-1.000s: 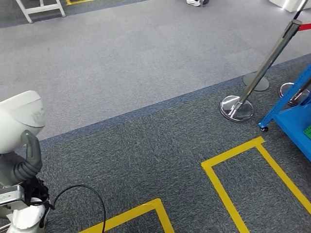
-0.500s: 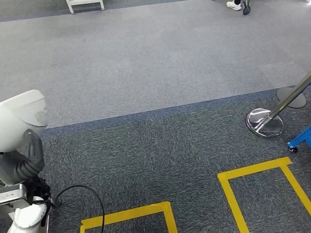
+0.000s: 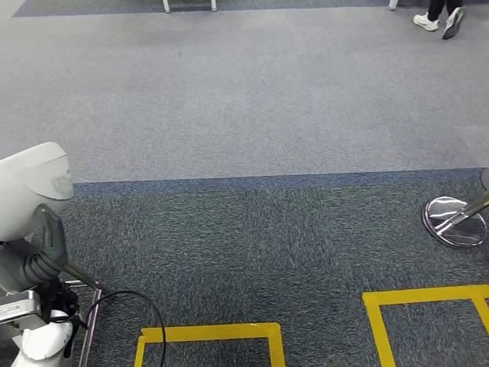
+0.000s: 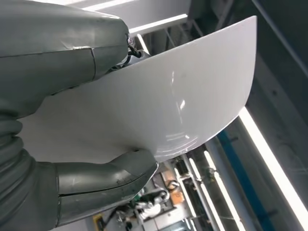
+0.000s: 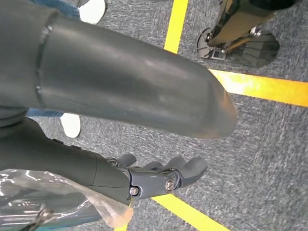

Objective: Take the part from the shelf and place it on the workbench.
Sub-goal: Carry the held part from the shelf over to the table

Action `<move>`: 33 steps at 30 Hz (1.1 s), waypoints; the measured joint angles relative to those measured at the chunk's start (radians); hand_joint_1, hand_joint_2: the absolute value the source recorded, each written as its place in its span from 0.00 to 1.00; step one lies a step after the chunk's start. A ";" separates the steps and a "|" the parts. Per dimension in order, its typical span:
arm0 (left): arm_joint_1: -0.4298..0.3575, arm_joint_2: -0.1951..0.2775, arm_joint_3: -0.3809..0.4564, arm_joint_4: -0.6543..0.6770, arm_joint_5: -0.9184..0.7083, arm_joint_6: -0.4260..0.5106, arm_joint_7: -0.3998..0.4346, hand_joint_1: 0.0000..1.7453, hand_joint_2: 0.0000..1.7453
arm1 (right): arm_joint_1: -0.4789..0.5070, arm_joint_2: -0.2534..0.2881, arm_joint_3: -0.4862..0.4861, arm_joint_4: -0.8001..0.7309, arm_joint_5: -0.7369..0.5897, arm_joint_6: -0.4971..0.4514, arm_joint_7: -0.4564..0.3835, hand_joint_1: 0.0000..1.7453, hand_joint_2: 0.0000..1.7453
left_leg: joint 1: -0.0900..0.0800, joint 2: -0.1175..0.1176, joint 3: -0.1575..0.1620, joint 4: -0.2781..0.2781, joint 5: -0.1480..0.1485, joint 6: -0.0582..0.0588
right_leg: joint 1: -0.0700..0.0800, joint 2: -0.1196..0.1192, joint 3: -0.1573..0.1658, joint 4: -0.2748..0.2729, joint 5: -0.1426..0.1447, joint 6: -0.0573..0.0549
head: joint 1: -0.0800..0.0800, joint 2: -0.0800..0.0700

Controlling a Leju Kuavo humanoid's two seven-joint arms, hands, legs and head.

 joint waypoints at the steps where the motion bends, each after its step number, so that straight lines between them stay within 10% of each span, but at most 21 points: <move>1: 0.001 0.000 0.001 0.000 0.000 0.000 0.000 1.00 1.00 | -0.002 0.000 0.000 0.000 0.000 0.000 0.000 0.00 0.00 | 0.002 -0.010 0.002 -0.005 0.002 0.005 | -0.001 0.006 0.000 0.005 -0.007 0.005 | 0.001 0.000; 5: -0.003 -0.003 0.001 0.000 -0.001 0.001 -0.001 1.00 1.00 | -0.003 0.000 0.000 0.000 0.001 0.001 0.000 0.00 0.00 | 0.009 -0.048 0.007 -0.014 0.007 0.023 | -0.006 0.100 -0.095 0.197 -0.101 0.019 | 0.008 0.000; 7: -0.001 -0.005 0.001 0.000 -0.006 0.006 -0.001 1.00 1.00 | 0.000 0.000 0.000 0.000 0.002 0.001 0.000 0.00 0.00 | 0.009 -0.072 0.007 -0.013 0.007 0.025 | -0.009 0.110 -0.150 0.285 -0.115 0.023 | 0.008 0.000; 11: -0.002 -0.012 0.001 0.001 -0.025 0.027 -0.002 1.00 1.00 | 0.001 0.000 0.000 0.000 0.003 0.000 0.001 0.00 0.00 | 0.011 -0.121 0.008 -0.006 0.004 0.017 | -0.020 0.153 -0.082 0.090 0.016 0.025 | 0.009 0.000; 13: -0.004 -0.015 0.001 0.001 -0.035 0.039 -0.003 1.00 1.00 | 0.001 0.000 0.000 0.000 0.004 0.000 0.001 0.00 0.00 | 0.012 -0.141 0.000 -0.001 0.006 0.006 | -0.024 0.182 -0.046 0.017 0.033 0.020 | 0.007 0.000; 16: -0.003 -0.021 0.005 0.001 -0.064 0.053 -0.015 1.00 1.00 | 0.000 0.000 0.000 0.000 0.006 0.000 0.004 0.00 0.00 | 0.016 -0.159 -0.009 0.000 0.009 -0.013 | -0.022 0.160 -0.035 0.005 0.033 0.004 | 0.005 0.000; 20: -0.007 -0.037 0.024 0.001 -0.093 0.058 -0.033 1.00 1.00 | 0.000 0.000 0.000 0.000 0.007 0.000 0.005 0.00 0.00 | 0.015 -0.069 -0.089 0.180 -0.091 -0.030 | -0.020 0.110 -0.029 -0.003 0.035 -0.016 | -0.004 0.000; 23: -0.002 -0.043 0.027 0.003 -0.091 0.058 -0.028 1.00 1.00 | 0.002 0.000 0.000 0.000 0.007 0.000 0.007 0.00 0.00 | 0.021 -0.054 -0.139 0.290 -0.116 -0.037 | -0.019 0.070 -0.027 -0.003 0.032 -0.018 | -0.004 0.000; 26: -0.001 -0.044 0.026 0.005 -0.091 0.058 -0.020 1.00 1.00 | 0.000 0.001 0.000 0.000 0.007 0.000 0.007 0.00 0.00 | 0.020 -0.008 -0.044 0.110 -0.027 -0.034 | -0.017 0.037 -0.018 -0.001 0.023 -0.010 | -0.004 0.000; 29: -0.001 -0.044 0.026 0.006 -0.093 0.058 -0.015 1.00 1.00 | -0.001 0.002 0.000 0.000 0.007 0.000 0.007 0.00 0.00 | 0.007 0.039 0.002 0.008 -0.012 -0.018 | -0.007 0.007 -0.013 0.001 0.013 0.004 | -0.002 0.000; 31: 0.002 -0.043 0.027 0.006 -0.093 0.058 -0.014 1.00 1.00 | -0.004 0.002 0.000 0.000 0.007 0.000 0.007 0.00 0.00 | 0.009 0.015 -0.001 0.004 -0.010 -0.005 | -0.008 -0.008 -0.010 0.001 0.007 0.014 | 0.001 0.000; 33: 0.001 -0.043 0.027 0.006 -0.093 0.058 -0.014 1.00 1.00 | -0.006 0.002 0.000 0.000 0.007 0.000 0.006 0.00 0.00 | 0.013 -0.008 0.000 0.000 -0.006 0.009 | -0.013 0.033 -0.026 0.040 -0.023 0.024 | 0.004 0.000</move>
